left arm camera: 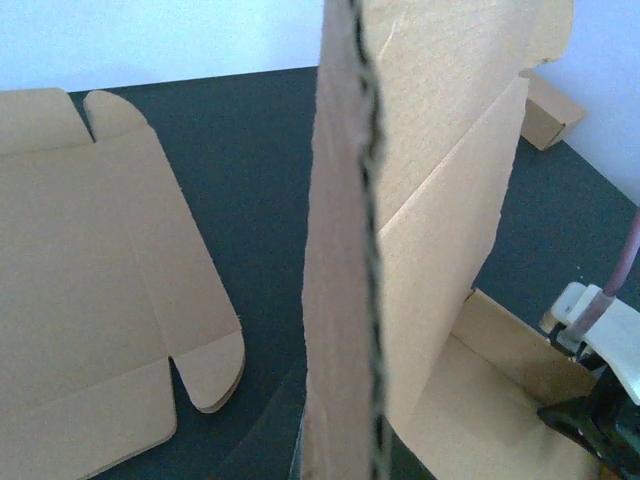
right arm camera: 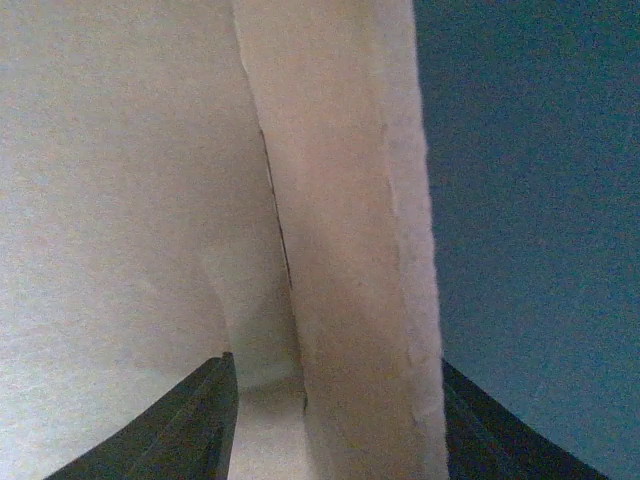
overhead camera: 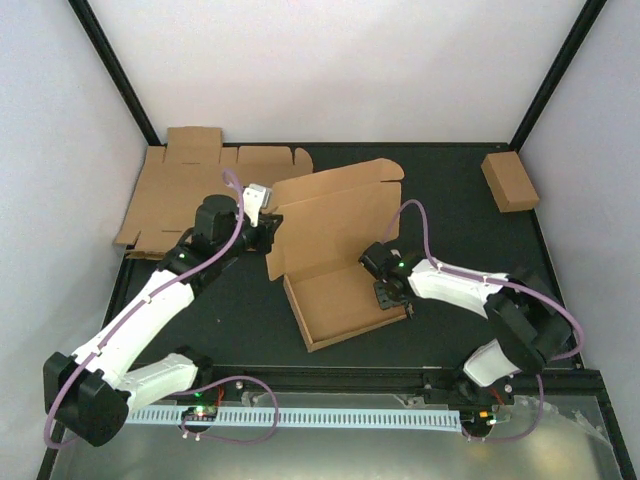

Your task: Fold the paper box

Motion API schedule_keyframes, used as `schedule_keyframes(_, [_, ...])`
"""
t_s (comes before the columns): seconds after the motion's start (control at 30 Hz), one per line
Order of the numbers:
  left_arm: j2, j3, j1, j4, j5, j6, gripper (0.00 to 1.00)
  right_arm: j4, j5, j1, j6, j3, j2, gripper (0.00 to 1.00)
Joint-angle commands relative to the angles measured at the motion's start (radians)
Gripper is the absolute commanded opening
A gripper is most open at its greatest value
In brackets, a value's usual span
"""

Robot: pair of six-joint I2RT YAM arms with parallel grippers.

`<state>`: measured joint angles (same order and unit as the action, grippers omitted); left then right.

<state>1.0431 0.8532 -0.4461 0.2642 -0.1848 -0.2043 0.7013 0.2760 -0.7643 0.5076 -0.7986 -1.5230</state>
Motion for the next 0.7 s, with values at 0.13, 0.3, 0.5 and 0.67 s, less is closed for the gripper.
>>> schedule_keyframes(0.13, [-0.011,0.053,0.005,0.037,-0.074,0.057,0.01,-0.1,-0.068,0.019,-0.074,-0.009,0.106,0.61])
schedule_keyframes(0.3, [-0.017,0.047,0.004,0.049,-0.08,0.059,0.02,-0.174,-0.214,0.1,-0.109,0.008,0.118,0.88])
schedule_keyframes(0.5, [-0.043,0.006,0.004,0.036,-0.109,0.045,0.01,-0.206,-0.213,0.123,-0.119,0.035,0.157,0.86])
schedule_keyframes(0.67, [-0.061,-0.039,0.005,0.011,-0.125,0.024,0.02,-0.202,-0.164,0.123,-0.135,0.033,0.111,0.75])
